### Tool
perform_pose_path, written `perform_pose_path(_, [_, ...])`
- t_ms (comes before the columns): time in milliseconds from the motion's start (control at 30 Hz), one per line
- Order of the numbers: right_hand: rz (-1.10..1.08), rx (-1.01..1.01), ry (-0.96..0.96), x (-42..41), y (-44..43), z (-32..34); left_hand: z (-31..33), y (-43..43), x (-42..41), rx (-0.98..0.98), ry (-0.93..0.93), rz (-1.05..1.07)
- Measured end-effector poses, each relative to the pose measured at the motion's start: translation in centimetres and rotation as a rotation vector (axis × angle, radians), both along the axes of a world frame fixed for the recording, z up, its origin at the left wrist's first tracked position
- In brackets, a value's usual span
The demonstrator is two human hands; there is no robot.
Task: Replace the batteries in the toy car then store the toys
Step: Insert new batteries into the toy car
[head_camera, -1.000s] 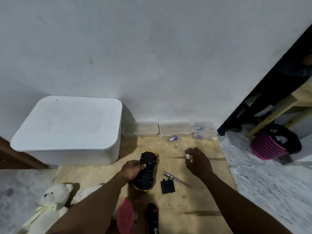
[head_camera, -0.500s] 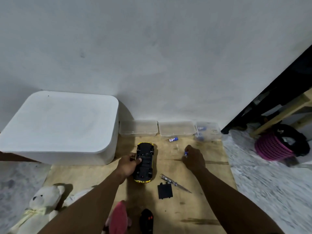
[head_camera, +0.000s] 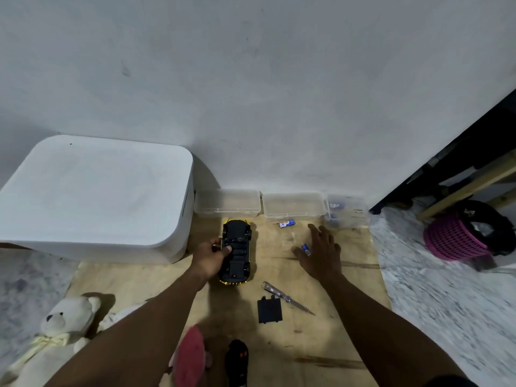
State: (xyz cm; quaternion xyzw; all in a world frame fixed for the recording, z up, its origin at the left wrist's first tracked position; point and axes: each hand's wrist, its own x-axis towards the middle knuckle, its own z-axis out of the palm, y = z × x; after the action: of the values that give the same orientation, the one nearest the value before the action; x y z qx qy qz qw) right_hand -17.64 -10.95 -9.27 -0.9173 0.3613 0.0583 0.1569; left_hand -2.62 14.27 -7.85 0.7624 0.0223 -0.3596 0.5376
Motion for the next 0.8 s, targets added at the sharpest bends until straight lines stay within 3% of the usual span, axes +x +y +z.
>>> perform_pose_path(133, [-0.034,0.049,-0.053,0.7,1.2,-1.9,-0.4,0.5,0.3,0.008,-0.012,-0.005])
perform_pose_path(433, [0.023,-0.083,-0.154,3.3,2.5,-2.9,-1.0,0.7,0.7,-0.014,-0.033,-0.037])
perform_pose_path(533, [0.113,-0.112,-0.145,3.6,2.2,-3.2,-1.1,0.8,0.8,-0.022,-0.033,-0.043])
perform_pose_path(800, [0.081,-0.115,-0.124,4.8,1.9,-3.4,-1.0,0.8,1.0,-0.007,-0.005,-0.027])
